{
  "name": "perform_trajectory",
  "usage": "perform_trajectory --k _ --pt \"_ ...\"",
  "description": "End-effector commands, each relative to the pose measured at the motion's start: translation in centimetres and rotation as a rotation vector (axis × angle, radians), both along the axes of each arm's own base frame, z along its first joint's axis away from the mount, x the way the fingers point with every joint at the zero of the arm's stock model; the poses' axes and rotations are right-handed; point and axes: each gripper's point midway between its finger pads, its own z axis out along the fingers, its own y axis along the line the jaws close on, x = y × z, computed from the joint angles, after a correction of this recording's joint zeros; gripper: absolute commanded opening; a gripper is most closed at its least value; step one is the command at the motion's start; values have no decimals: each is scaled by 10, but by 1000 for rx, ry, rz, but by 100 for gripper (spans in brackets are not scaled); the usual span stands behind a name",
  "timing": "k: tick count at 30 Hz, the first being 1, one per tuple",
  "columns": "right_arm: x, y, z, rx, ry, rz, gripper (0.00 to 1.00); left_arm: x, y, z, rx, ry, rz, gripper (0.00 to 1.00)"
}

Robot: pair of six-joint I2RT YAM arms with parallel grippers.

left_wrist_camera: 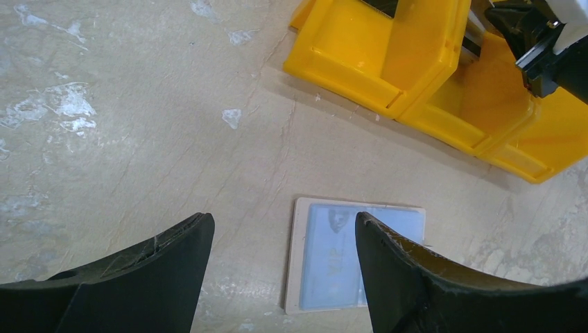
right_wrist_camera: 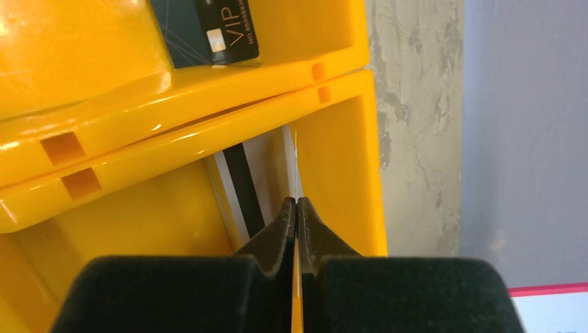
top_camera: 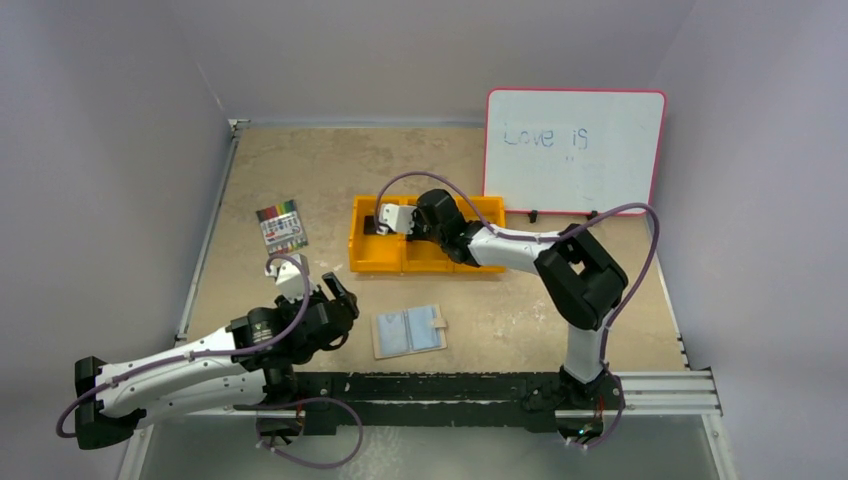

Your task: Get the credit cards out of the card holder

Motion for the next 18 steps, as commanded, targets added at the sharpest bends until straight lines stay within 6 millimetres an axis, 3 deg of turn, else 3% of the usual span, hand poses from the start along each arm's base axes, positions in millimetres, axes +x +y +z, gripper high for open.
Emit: perform_trajectory --k 1,18 --pt "17 12 25 32 -76 33 0 4 3 5 -4 -29 26 75" --pt "22 12 7 -50 -94 72 7 3 3 3 -3 -25 23 74"
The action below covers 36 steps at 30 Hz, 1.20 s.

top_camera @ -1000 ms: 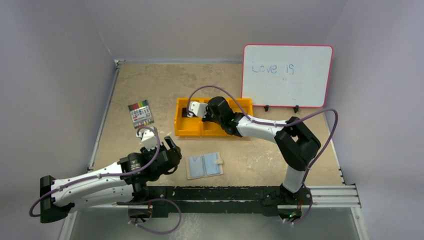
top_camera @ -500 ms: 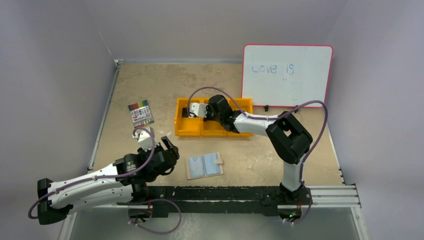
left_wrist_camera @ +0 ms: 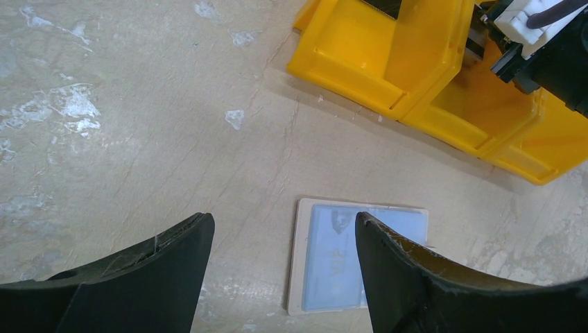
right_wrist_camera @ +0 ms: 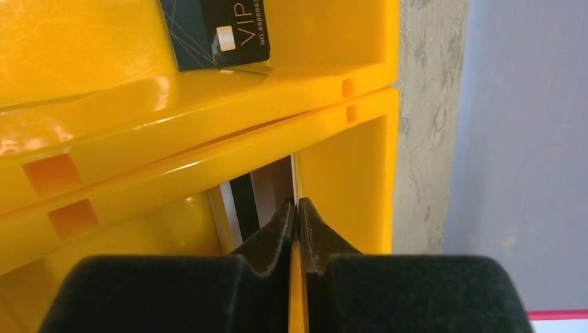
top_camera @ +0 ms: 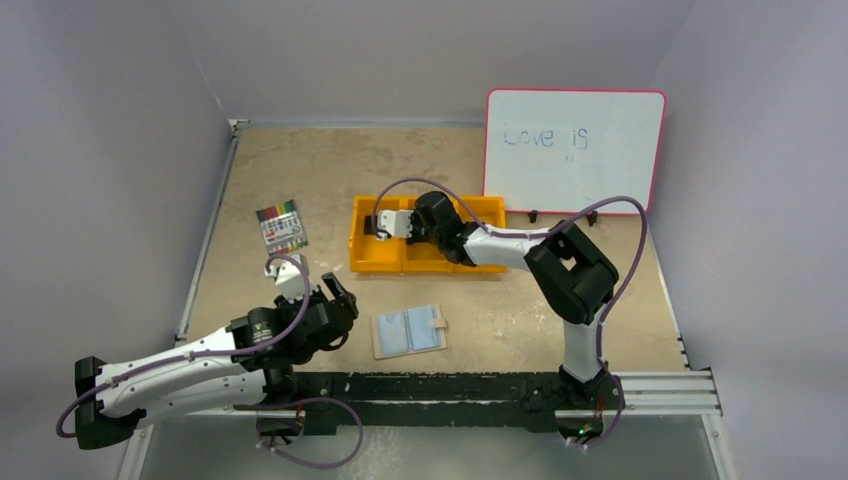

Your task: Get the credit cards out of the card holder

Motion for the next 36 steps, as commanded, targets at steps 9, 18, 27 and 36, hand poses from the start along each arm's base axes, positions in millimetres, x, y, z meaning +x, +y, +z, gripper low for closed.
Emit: perform_trajectory --k 9,18,27,36 --pt "8 12 32 59 -35 27 19 3 1 3 -12 -22 18 74" --pt "-5 7 49 99 -20 36 30 3 -4 0 -21 -14 7 74" --pt "-12 8 62 185 -9 14 31 1 -9 -2 -21 1 -11 74" --pt "-36 2 157 754 14 -181 34 3 -18 -3 -26 7 -25 74"
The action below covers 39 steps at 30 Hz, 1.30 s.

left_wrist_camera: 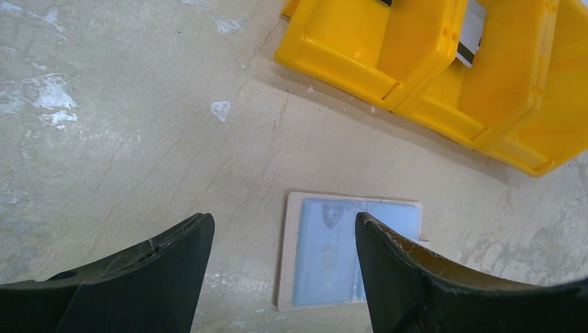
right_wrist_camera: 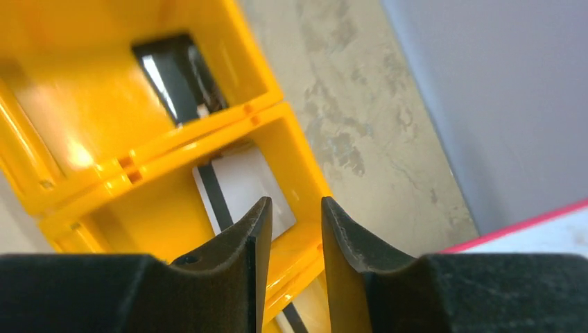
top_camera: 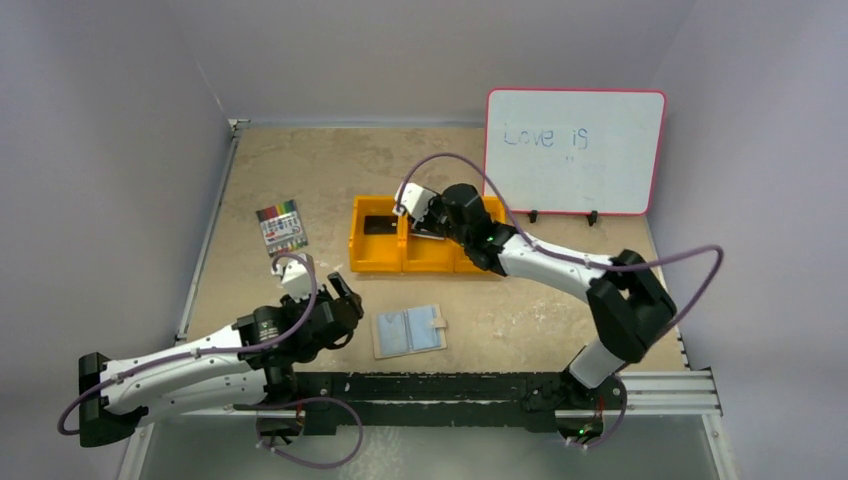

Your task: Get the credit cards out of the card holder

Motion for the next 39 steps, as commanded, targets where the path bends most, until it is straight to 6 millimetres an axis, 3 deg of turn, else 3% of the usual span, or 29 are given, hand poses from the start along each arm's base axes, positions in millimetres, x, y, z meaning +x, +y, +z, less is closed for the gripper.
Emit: perform_trajectory --k 1,4,7,9,16,22,33,39 --pt "-6 5 78 479 34 -154 30 3 -9 0 -15 -10 -13 74" --pt "-5 2 54 554 234 -341 20 4 -13 0 -13 -5 -18 74" --pt "-12 5 9 481 440 -468 6 4 -15 0 -10 1 -19 74" --pt "-25 13 -10 474 532 -442 7 3 -16 0 -8 5 -24 74" --pt "-40 17 -25 521 638 -468 11 2 -11 1 6 11 -14 74" --pt "-44 23 -71 463 756 -542 10 3 -16 -1 -26 8 -11 74" --pt "-6 11 -94 375 631 -701 11 3 -19 -3 11 19 -25 73" --pt "11 4 -93 372 549 -755 11 3 -16 -3 3 17 -19 73"
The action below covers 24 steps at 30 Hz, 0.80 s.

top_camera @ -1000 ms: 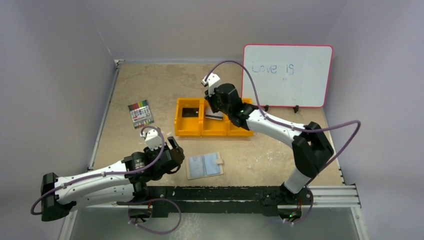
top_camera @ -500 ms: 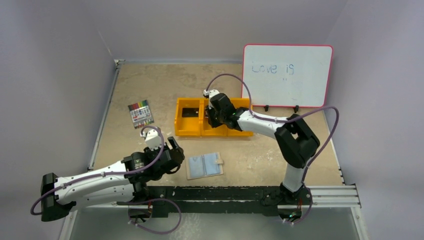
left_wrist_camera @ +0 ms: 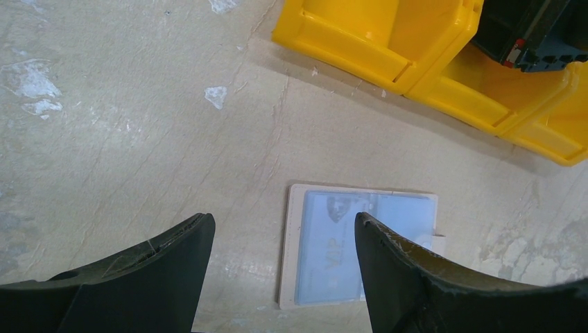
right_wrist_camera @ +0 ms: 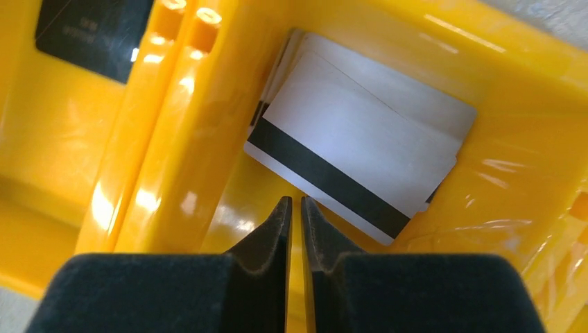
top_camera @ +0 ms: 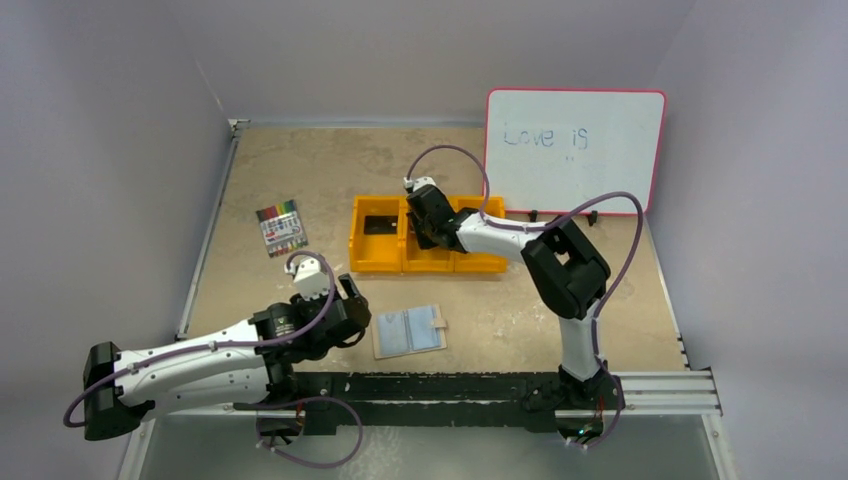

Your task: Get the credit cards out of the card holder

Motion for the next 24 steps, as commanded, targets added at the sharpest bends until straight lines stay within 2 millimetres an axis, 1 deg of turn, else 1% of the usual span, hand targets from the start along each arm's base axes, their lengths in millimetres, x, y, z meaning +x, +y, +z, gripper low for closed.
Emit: perform_trajectory --k 1,5,7,12,14,17,18,19,20,21,22,24 --pt "24 -4 20 -25 -92 -75 11 3 -3 11 -34 -29 6 74" --pt "29 -8 20 -57 -110 -87 11 3 0 11 -34 -33 13 73" --pt "32 -12 19 -78 -119 -101 12 3 0 11 -38 -34 13 73" --pt "35 -22 22 -127 -145 -132 12 3 -2 9 -33 -27 6 73" --pt "35 -20 25 -111 -146 -120 12 3 -3 8 -31 -25 6 73" --pt "28 -9 30 -60 -116 -71 13 3 -5 8 -35 -25 2 73" --pt "25 -6 37 -38 -112 -58 14 3 -5 8 -35 -24 1 73" --pt "24 -3 48 -12 -125 -45 16 3 -5 8 -34 -23 2 73" --pt "18 1 59 28 -129 -22 19 3 -5 8 -36 -21 4 74" --pt "11 4 73 81 -138 2 24 2 -4 7 -38 -20 6 73" --pt "4 6 87 128 -152 24 32 2 -5 6 -45 -21 6 73" --pt "-10 6 113 216 -177 46 37 2 -8 4 -60 -23 0 73"
